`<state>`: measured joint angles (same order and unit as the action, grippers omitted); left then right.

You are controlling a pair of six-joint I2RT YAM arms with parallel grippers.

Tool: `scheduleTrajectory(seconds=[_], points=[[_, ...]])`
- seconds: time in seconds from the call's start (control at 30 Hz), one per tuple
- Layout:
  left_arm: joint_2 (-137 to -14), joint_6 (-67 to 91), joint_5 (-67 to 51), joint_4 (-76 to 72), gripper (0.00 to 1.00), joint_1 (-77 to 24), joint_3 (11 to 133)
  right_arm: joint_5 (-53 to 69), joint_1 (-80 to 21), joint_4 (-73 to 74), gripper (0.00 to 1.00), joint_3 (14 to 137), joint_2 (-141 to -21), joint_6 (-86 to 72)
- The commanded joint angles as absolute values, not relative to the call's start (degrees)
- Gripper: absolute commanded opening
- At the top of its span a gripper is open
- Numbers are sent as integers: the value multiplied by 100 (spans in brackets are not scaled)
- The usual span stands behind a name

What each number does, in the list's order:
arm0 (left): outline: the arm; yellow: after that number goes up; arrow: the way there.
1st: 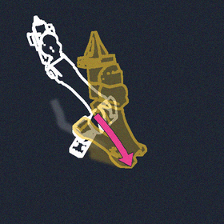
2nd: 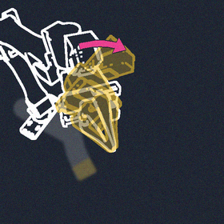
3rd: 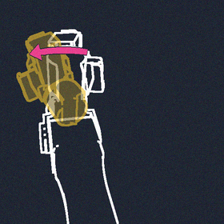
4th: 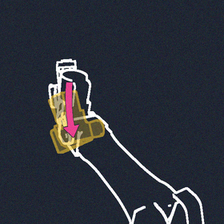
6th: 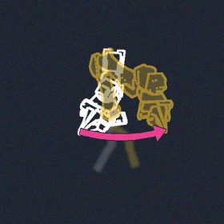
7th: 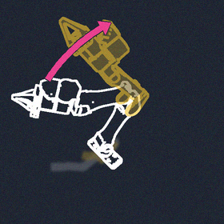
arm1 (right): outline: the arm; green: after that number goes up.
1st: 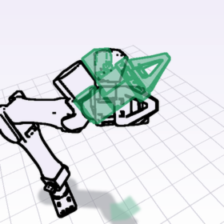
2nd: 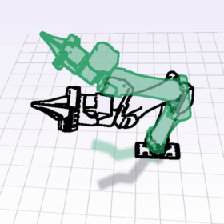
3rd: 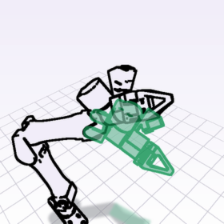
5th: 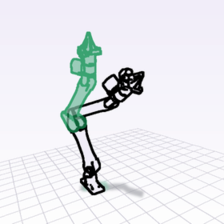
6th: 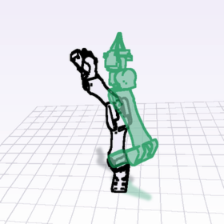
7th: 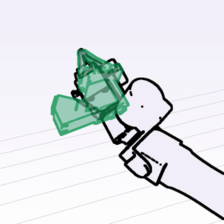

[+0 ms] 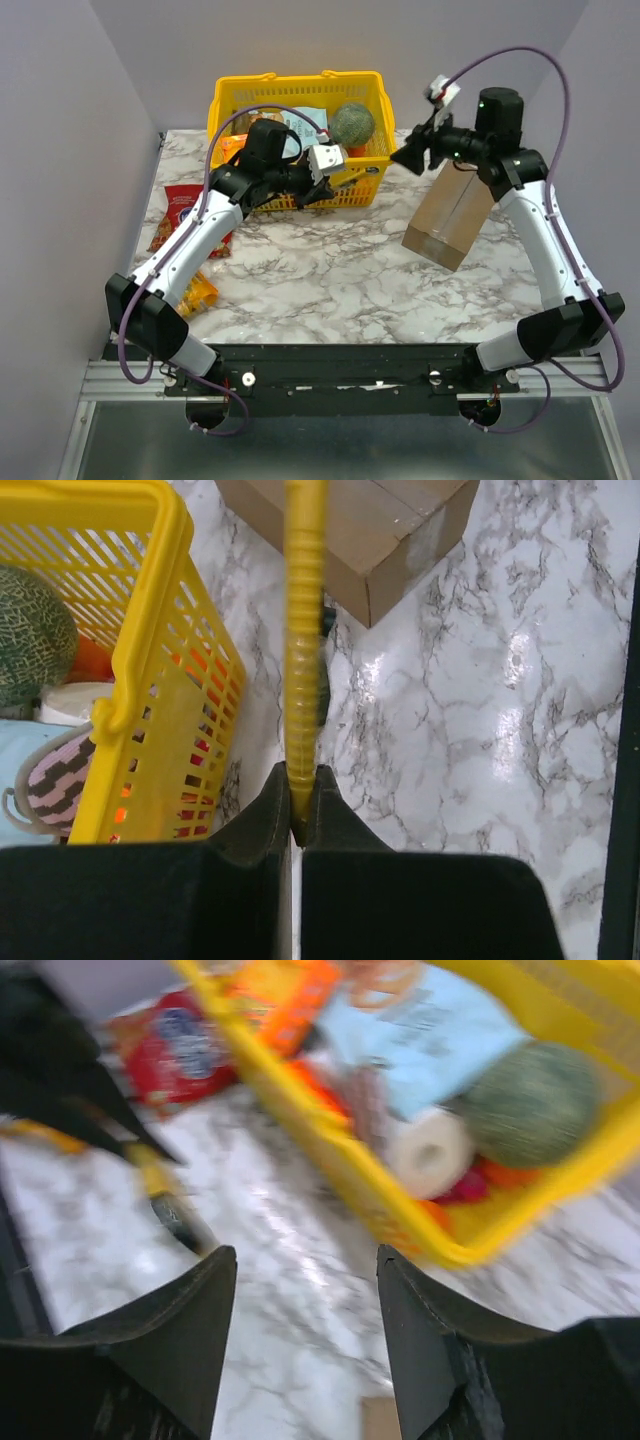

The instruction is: Unpack the express box

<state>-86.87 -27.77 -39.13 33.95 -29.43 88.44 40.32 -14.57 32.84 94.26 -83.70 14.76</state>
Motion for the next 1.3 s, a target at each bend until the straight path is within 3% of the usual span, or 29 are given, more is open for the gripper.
scheduleTrajectory(seconds=[0.0, 0.1, 0.2, 0.33, 0.43, 0.6, 0.8, 1.27], points=[[-8359, -2769, -3955, 3472, 0, -2962, 8517, 2010, -765, 2286, 66, 9379, -8691, 1115], [-8271, -2725, -3867, 3559, 0, -2953, 8481, 1032, -537, 1671, 64, 9053, -8955, 1643], [-8192, -2742, -3718, 3717, 0, -2936, 8508, 155, -159, 1363, 51, 9341, -9657, 1766], [-8025, -2856, -3507, 3902, 0, -2909, 8429, -385, 219, 1135, 38, 9966, -10589, 2056], [-7858, -2926, -3358, 4043, 0, -2909, 8385, -457, 360, 1081, 34, 10404, -11222, 2670], [-7682, -3120, -3164, 4271, 0, -2909, 8332, -106, 650, 1405, 26, 10801, -11960, 3541], [-7611, -3059, -3103, 4245, 0, -2900, 8183, 587, 765, 3267, 19, 11811, -12682, 4279], [-7708, -3050, -3208, 4122, 0, -2900, 8042, 2064, 660, 4719, 13, 10759, -12200, 5123]])
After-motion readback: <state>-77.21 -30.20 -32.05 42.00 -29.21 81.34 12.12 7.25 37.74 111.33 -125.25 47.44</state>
